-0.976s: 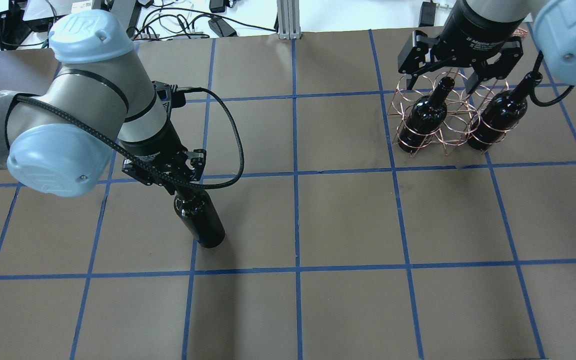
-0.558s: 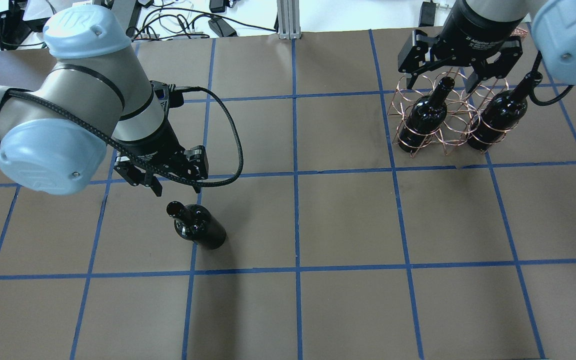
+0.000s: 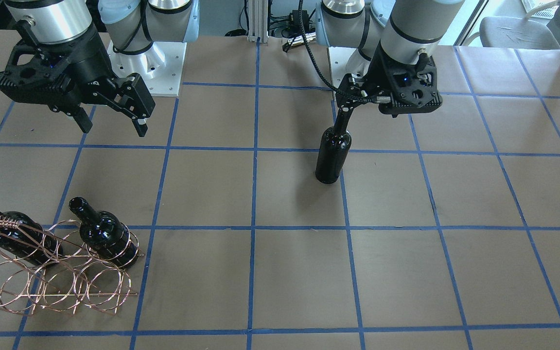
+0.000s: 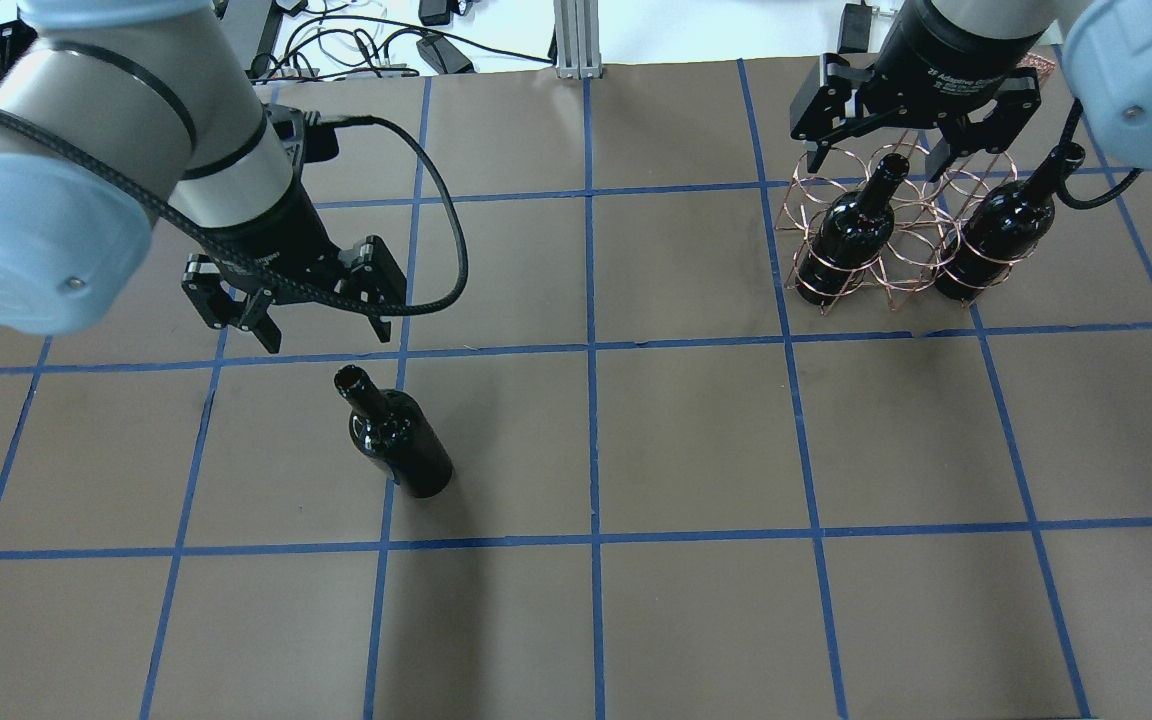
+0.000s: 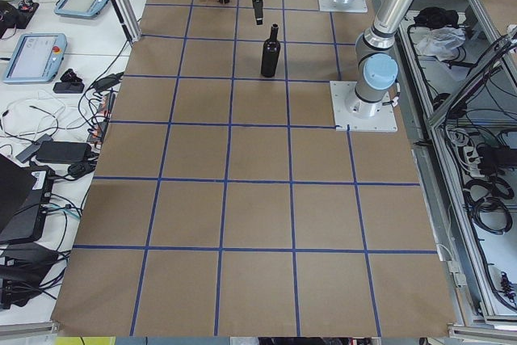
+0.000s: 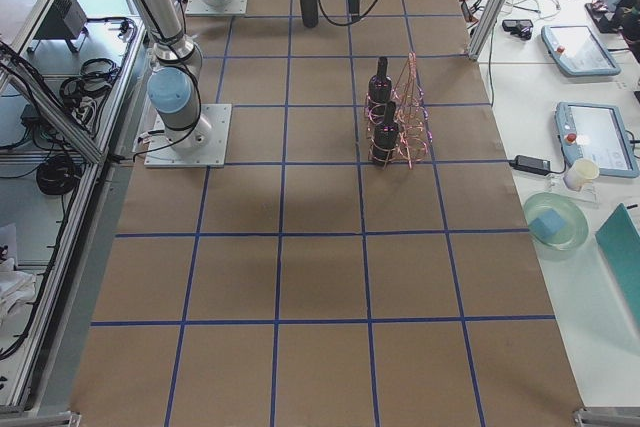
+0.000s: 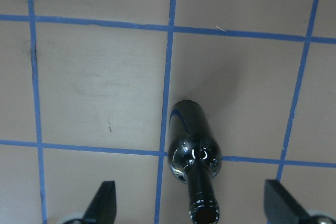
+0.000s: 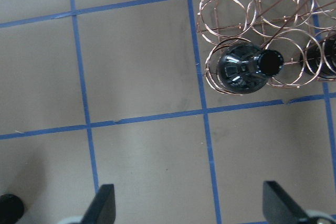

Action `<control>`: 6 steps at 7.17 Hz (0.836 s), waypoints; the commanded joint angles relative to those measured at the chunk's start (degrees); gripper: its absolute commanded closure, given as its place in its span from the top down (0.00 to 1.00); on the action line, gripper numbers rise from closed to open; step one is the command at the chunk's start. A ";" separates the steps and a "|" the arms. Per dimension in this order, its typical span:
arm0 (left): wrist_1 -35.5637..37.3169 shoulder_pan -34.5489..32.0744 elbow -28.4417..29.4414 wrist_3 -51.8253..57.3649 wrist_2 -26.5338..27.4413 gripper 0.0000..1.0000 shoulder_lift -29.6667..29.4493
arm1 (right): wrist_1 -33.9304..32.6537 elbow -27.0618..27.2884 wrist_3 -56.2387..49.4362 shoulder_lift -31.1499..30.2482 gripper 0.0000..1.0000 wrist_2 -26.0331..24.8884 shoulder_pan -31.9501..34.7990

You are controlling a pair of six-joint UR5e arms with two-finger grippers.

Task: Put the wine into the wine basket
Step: 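Open the left gripper and raise it away from the upright bottle, then swing the right gripper over the upright bottle while the left arm withdraws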

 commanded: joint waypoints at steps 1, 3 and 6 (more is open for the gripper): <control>0.35 6.32 3.89 7.53 0.52 1.00 0.54 | -4.77 -0.30 7.27 1.08 1.00 2.36 7.17; 0.36 10.72 3.55 9.29 3.05 1.00 0.46 | -7.95 -0.73 18.83 3.19 1.00 0.60 16.57; -0.26 11.36 3.02 10.80 3.51 1.00 1.78 | -14.26 -3.46 35.20 10.38 1.00 -5.82 31.86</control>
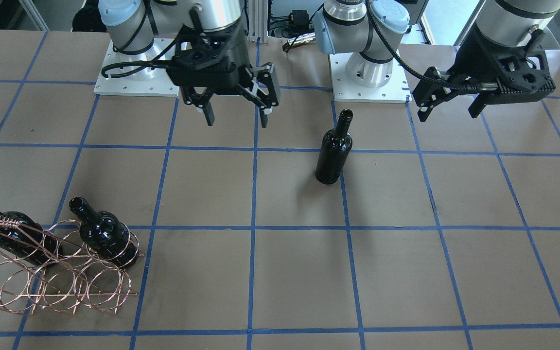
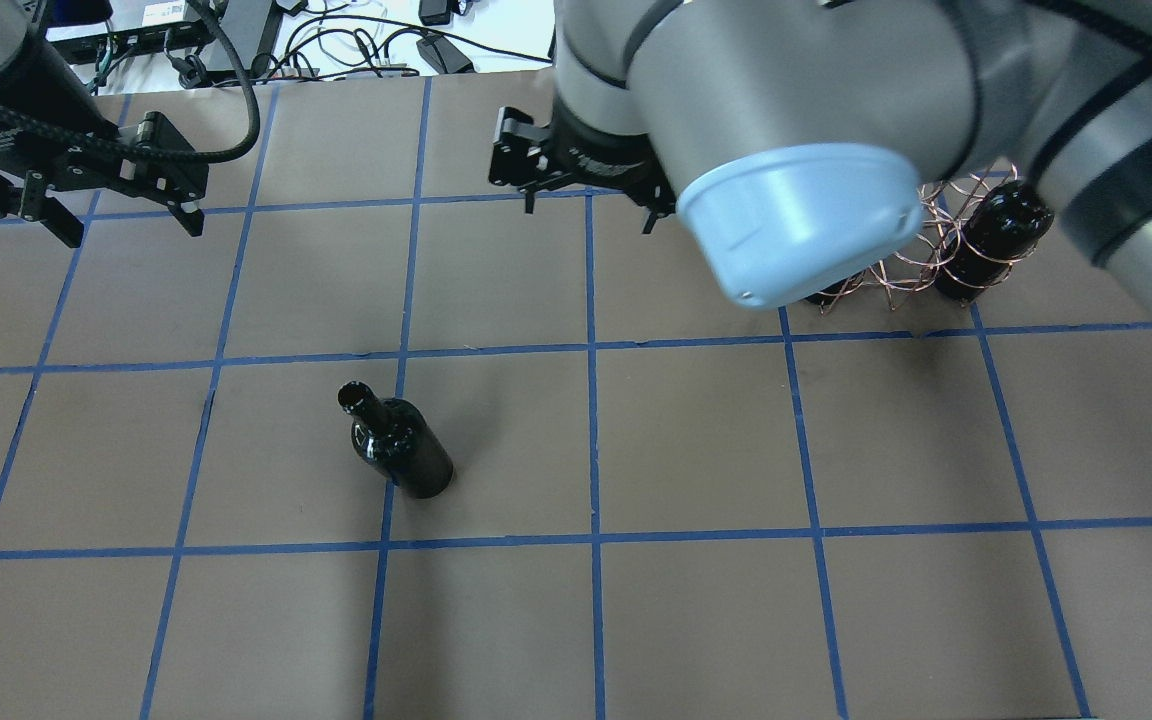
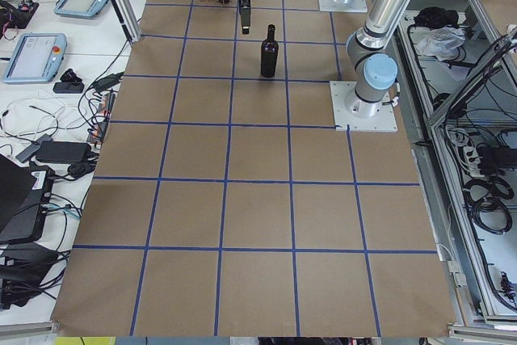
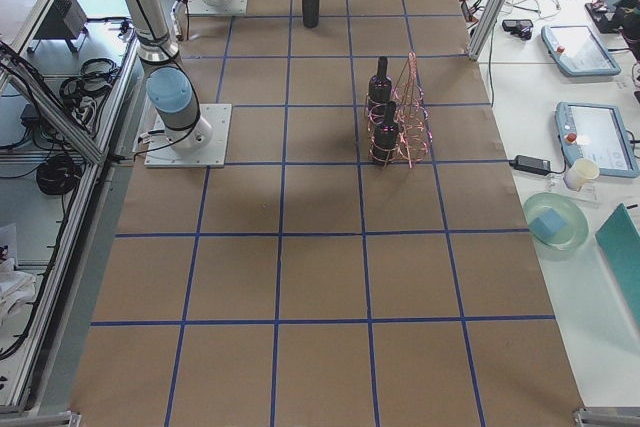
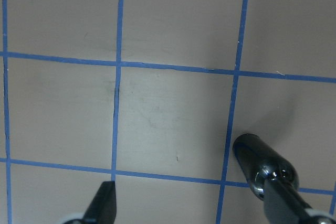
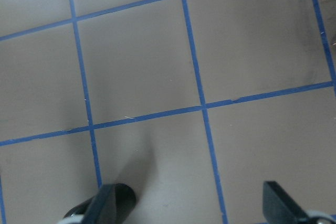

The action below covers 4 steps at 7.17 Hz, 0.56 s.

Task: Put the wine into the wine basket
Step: 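Swing the right gripper over the upright bottle while the left arm withdraws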

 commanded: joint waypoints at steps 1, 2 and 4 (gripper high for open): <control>-0.11 0.52 -0.21 0.30 0.37 1.00 0.76 | -5.66 -0.66 7.19 4.63 1.00 -2.45 8.87; -0.71 0.18 -0.30 0.21 0.46 1.00 1.02 | -5.59 -0.66 5.71 5.77 1.00 -1.68 9.94; -2.12 0.17 -0.56 0.21 0.29 1.00 1.38 | -5.68 -1.18 1.30 8.15 1.00 2.42 12.23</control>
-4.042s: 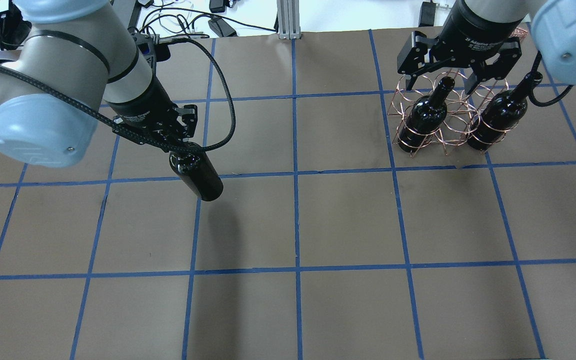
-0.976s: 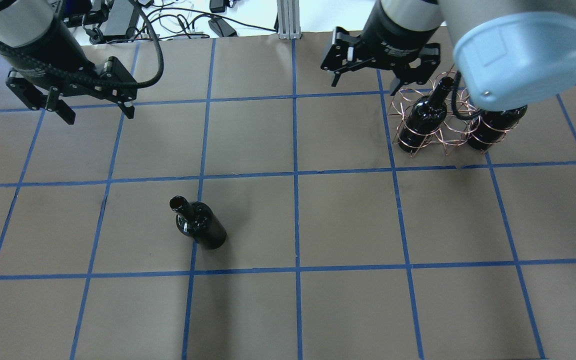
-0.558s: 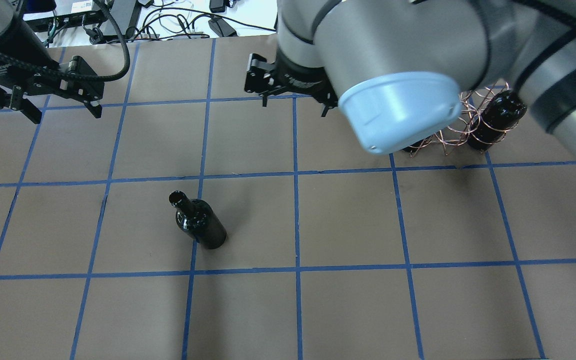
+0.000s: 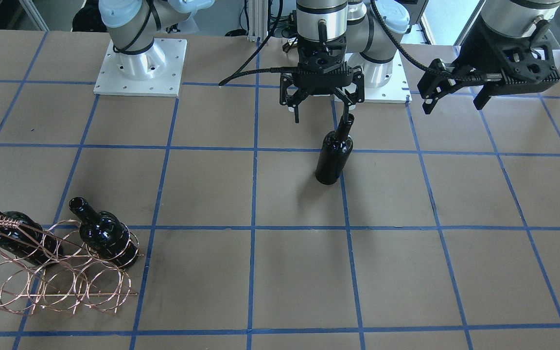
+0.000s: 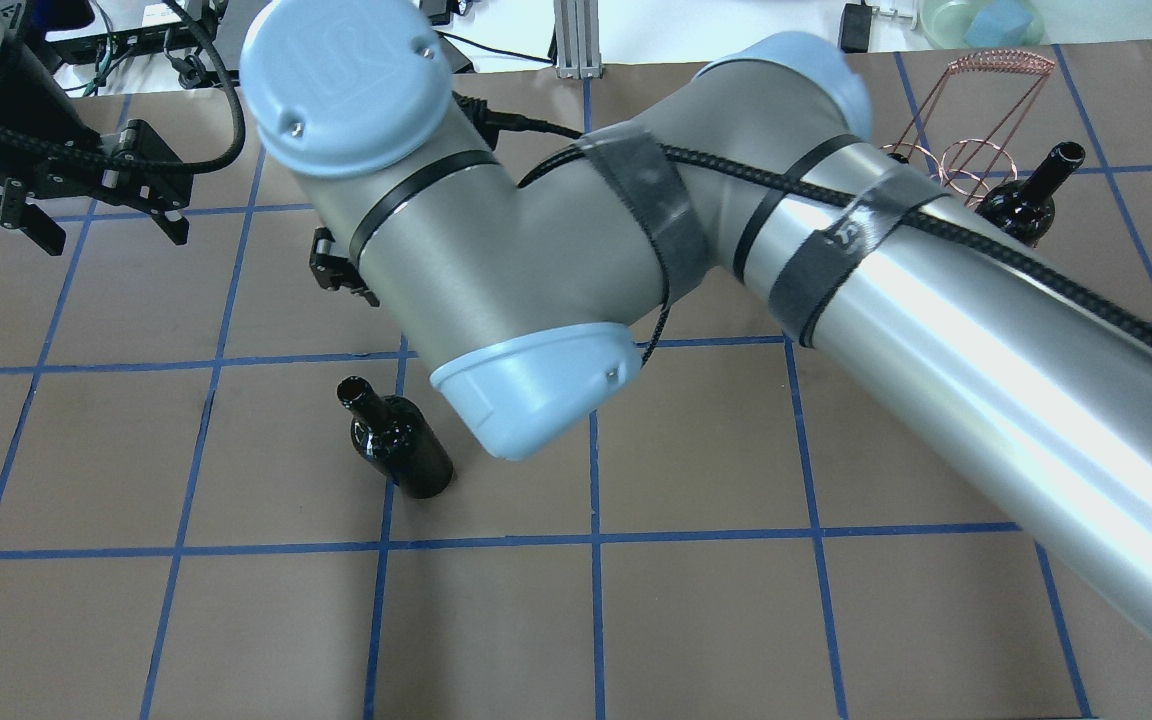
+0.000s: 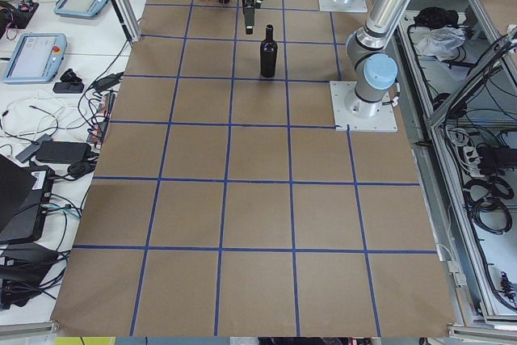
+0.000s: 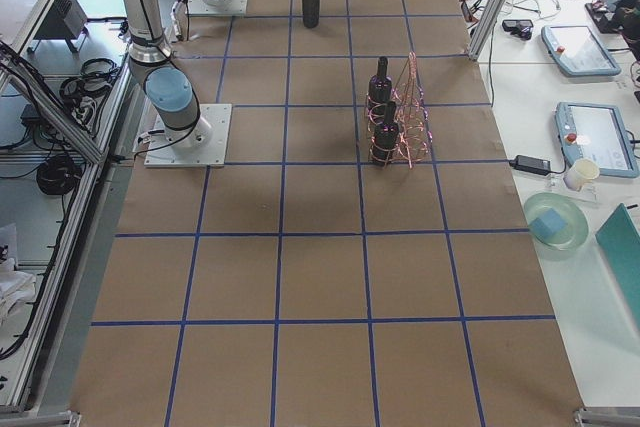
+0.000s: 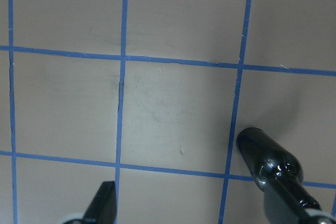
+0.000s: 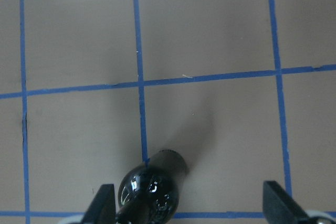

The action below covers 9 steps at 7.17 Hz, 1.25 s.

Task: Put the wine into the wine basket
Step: 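Swing the right gripper over the upright bottle while the left arm withdraws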

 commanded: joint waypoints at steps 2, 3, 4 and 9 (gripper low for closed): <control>-2.26 1.54 -0.10 0.08 -0.08 1.00 -0.23 | 2.14 -3.14 -2.63 4.04 1.00 3.90 2.34; -2.26 1.55 -0.10 0.08 -0.43 1.00 -0.23 | 3.54 -4.64 -4.21 4.75 1.00 3.29 2.78; -2.26 1.55 -0.10 0.08 -0.34 1.00 -0.32 | 5.99 -5.52 -5.70 4.93 1.00 2.94 2.87; -2.69 1.63 -0.19 0.60 0.01 1.00 -0.32 | 9.09 -5.97 -5.10 6.51 1.00 3.29 3.75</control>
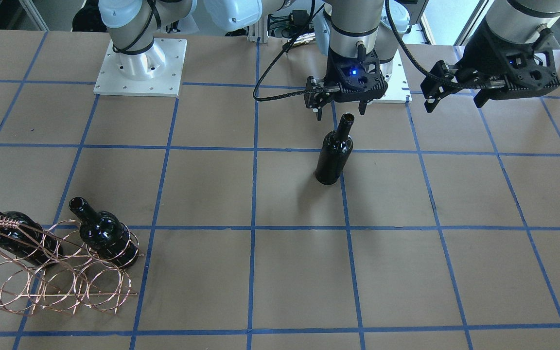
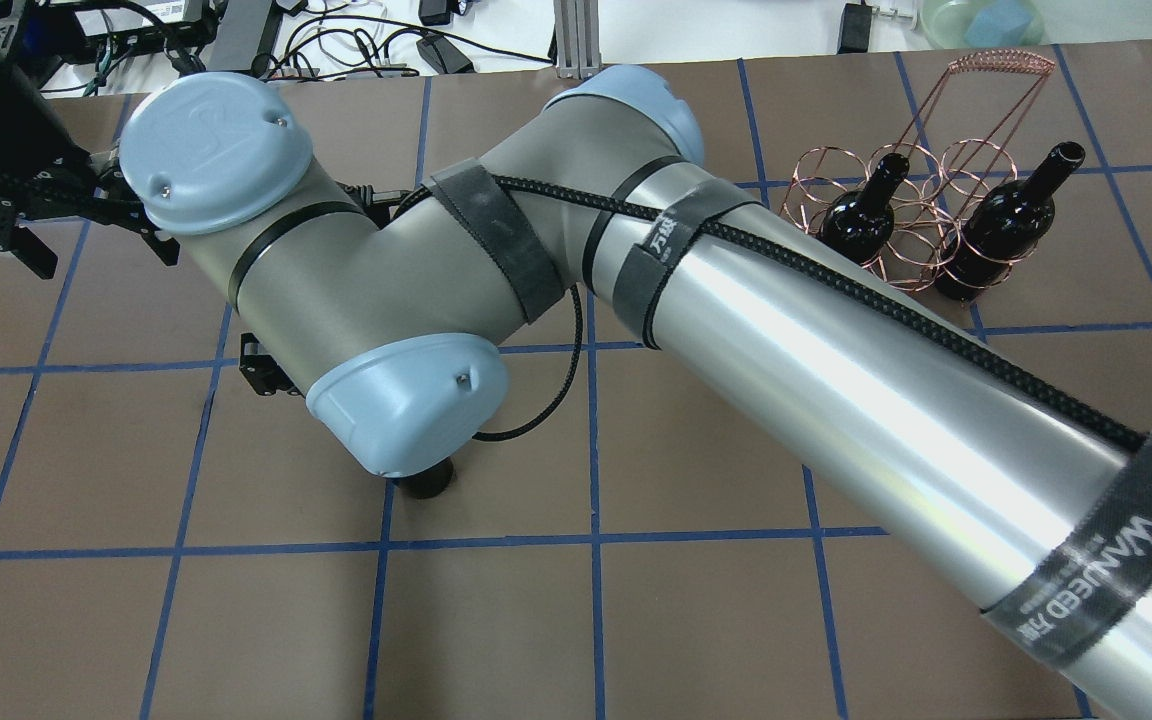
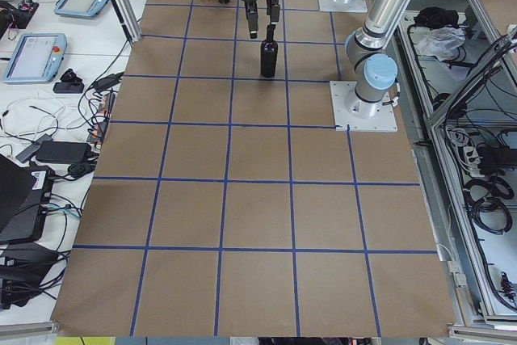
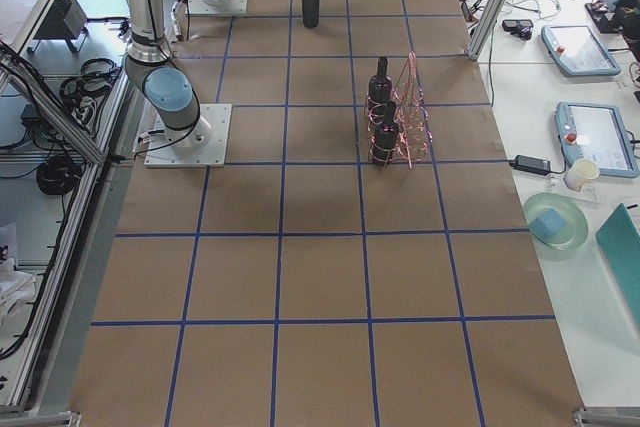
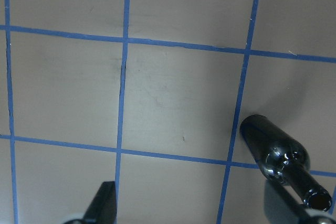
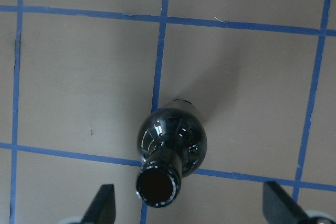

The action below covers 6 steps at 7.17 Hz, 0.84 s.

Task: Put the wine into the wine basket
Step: 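Lower the right gripper and close it on the bottle neck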

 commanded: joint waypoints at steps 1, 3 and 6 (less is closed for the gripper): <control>-0.03 -0.02 -0.15 0.61 0.19 1.00 -0.10 | -0.09 -0.01 1.76 1.19 1.00 0.26 0.24; 0.24 -0.11 -0.41 0.61 0.28 1.00 -0.10 | -0.70 -0.01 3.62 2.59 1.00 0.00 0.33; -0.11 0.06 -0.50 0.79 0.36 1.00 -0.01 | -2.12 -0.09 3.71 3.47 0.65 0.70 0.33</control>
